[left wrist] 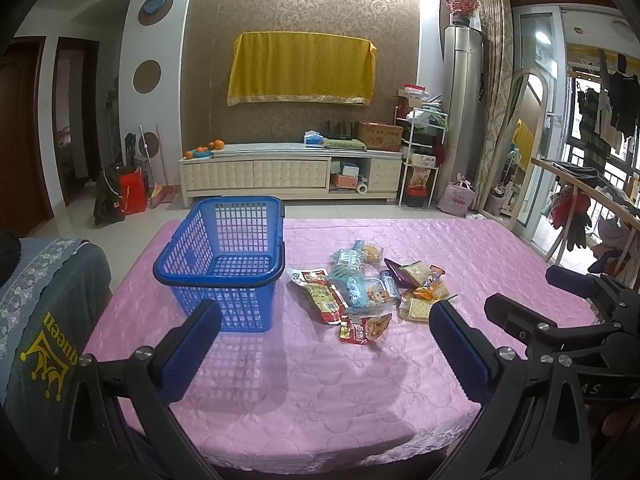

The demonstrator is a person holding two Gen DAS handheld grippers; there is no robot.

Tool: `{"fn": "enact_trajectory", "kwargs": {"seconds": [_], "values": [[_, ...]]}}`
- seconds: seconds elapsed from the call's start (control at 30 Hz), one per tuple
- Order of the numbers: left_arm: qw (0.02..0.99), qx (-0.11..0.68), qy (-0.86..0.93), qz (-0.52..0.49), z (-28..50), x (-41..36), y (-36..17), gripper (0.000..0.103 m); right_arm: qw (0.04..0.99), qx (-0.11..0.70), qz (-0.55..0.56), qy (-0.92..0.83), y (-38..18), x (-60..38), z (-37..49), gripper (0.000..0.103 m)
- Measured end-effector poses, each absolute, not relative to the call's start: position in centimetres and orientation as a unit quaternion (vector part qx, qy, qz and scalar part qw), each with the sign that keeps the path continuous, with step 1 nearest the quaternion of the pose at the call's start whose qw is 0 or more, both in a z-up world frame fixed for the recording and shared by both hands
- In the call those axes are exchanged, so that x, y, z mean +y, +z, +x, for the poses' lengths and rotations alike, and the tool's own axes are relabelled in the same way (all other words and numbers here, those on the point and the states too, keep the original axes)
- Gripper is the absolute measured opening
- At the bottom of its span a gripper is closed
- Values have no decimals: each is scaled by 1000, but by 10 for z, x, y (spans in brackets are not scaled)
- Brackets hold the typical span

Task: Organize snacks

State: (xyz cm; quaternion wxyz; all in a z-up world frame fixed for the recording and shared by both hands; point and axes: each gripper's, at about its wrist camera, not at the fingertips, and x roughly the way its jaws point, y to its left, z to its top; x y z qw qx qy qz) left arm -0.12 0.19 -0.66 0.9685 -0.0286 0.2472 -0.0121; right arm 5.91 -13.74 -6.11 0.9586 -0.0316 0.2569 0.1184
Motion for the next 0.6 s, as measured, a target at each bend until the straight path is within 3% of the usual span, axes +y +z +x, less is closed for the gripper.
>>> {"fn": "enact_trajectory", "kwargs": {"seconds": [0.6], "values": [[966, 256, -19, -23, 16, -2, 1, 103, 958, 250, -32, 134, -50, -138, 79, 103]]}}
